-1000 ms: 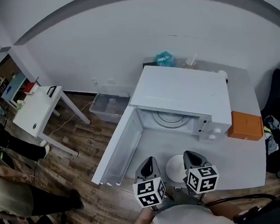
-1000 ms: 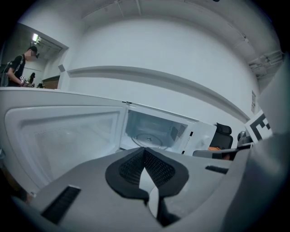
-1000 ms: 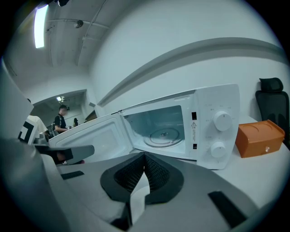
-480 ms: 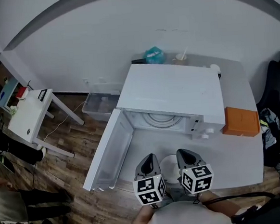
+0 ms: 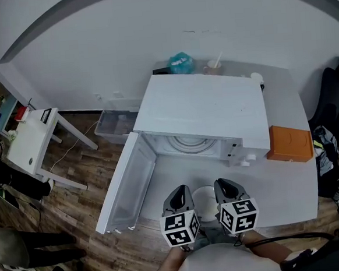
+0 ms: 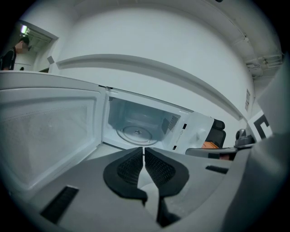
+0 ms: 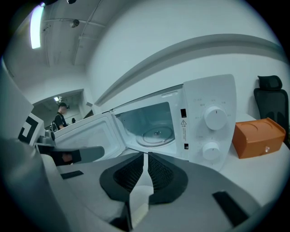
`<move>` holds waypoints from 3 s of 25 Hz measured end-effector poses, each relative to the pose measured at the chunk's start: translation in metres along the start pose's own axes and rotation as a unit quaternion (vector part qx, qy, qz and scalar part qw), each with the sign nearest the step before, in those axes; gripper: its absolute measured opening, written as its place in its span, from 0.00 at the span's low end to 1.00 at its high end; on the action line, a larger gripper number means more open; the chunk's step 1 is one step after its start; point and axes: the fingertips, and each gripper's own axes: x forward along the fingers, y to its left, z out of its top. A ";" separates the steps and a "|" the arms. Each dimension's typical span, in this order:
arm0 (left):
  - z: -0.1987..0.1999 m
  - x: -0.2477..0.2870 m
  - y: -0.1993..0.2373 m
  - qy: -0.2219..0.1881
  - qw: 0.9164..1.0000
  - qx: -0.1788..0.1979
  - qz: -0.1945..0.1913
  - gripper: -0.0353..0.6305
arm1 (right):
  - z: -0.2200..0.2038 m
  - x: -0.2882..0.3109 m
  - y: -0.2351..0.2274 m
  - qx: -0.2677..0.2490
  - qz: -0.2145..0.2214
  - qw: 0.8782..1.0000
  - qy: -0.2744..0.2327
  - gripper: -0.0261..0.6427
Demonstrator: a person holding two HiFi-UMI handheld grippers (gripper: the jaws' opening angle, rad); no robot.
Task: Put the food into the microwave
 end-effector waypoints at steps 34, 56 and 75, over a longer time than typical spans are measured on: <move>-0.149 0.012 0.028 0.161 0.986 -0.024 0.015 0.16 | -0.145 -0.007 -0.055 0.085 -0.066 0.987 0.123 0.10; -0.159 0.029 0.025 0.178 0.982 -0.057 -0.011 0.16 | -0.155 0.002 -0.055 0.096 -0.089 0.984 0.117 0.10; -0.142 0.025 0.030 0.155 0.985 -0.079 -0.011 0.16 | -0.140 0.006 -0.049 0.097 -0.090 0.986 0.102 0.10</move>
